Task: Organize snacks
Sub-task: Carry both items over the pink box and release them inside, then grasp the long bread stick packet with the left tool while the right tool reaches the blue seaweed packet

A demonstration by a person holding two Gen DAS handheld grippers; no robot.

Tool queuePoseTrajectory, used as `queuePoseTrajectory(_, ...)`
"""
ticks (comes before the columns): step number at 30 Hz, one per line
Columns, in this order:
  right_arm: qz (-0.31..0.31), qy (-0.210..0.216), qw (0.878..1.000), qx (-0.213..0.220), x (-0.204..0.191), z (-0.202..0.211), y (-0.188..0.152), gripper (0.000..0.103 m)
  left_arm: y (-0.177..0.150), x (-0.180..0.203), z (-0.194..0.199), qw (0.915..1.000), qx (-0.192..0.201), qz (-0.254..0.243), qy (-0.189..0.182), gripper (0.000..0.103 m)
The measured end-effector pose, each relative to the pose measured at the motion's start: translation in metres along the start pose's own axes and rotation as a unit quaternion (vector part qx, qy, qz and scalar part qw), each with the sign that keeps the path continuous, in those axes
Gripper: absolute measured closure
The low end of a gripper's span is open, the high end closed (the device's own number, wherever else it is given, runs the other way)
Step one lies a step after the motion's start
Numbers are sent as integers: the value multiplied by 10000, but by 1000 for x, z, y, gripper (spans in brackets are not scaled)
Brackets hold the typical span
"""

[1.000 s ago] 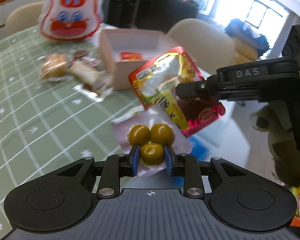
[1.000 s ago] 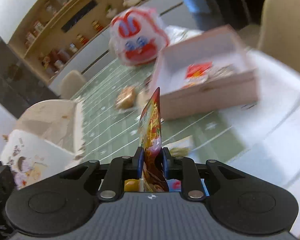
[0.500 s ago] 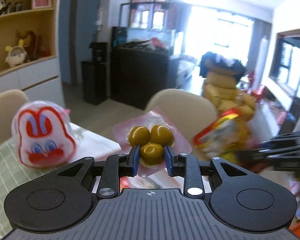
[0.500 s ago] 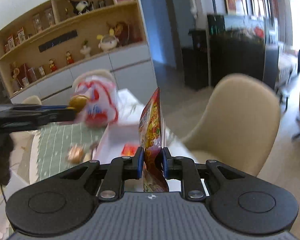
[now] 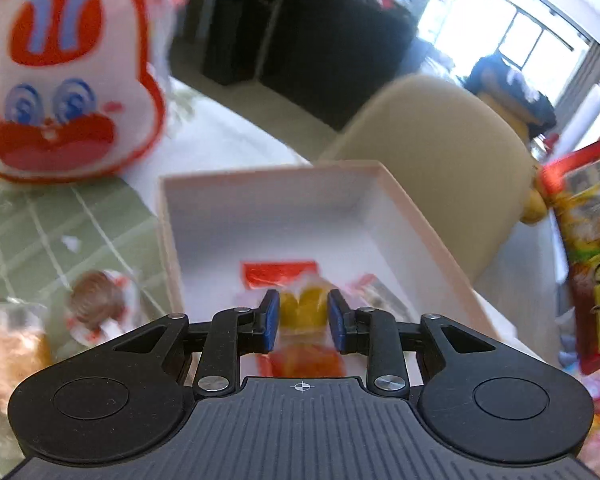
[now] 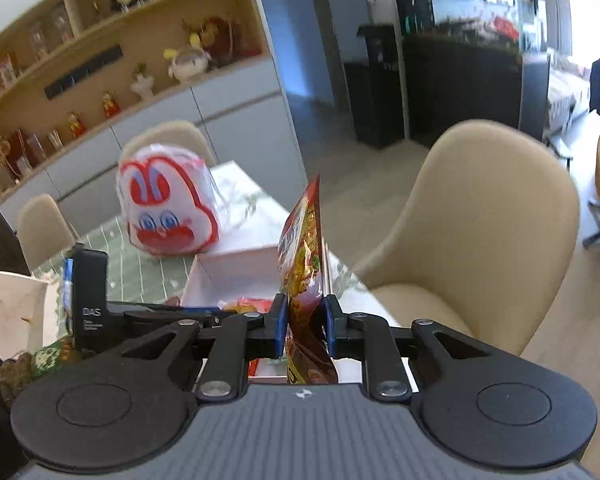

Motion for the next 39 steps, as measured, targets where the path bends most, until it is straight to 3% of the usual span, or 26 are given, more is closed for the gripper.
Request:
queuePoseTrajectory(2,-67,63,9998,-200,-7,-23,-1,85,3,-3,15,9993,353,-127,69,74)
queuePoseTrajectory(6,-274,252,9977,-558,-29,-77,-5,85,-12,1,64,9971,700,250,-152,74)
queuePoseTrajectory(12,-855,981,9863,-1016,-66,-150,-23,84,-79,5,97,9971,348,622,-266,74)
queuePoseTrajectory(14,-864,860,9872,-1030,-67,-161,-28,81,-98,3,103,9975,225,654,-134,74)
queuePoseTrajectory(15,-777,686,9901,-951,-65,-161,-29,73,-106,-2,104,9978,177,645,6,74)
queuePoseTrajectory(19,-154,210,9984,-504,-55,-135,-32,63,-127,-21,110,9962,92,707,498,74)
queuePoseTrajectory(23,667,-158,9976,58,-51,-87,-48,50,-135,-35,111,9926,59,1012,675,74)
queuePoseTrajectory(25,977,-148,9949,205,-53,-68,-63,47,-136,-39,113,9914,80,1102,695,74)
queuePoseTrajectory(28,1324,-9,9910,175,-64,-49,-95,47,-132,-36,117,9906,189,1165,696,74)
queuePoseTrajectory(33,1441,139,9894,-142,-78,-46,-152,46,-96,-49,110,9866,454,1322,840,74)
queuePoseTrajectory(39,1120,112,9925,-481,-76,-47,-191,46,-51,-81,71,9792,152,1616,1214,74)
Point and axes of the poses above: each gripper's, at about its wrist camera, not at the fingertips, and z roughly against the way its jaws point, x to its right, y to its top, the point moved 9 cm from there along -z, roughly the way its jaws point, and after that the axes turned 7 degrees about -y, right-handed, at the moved point
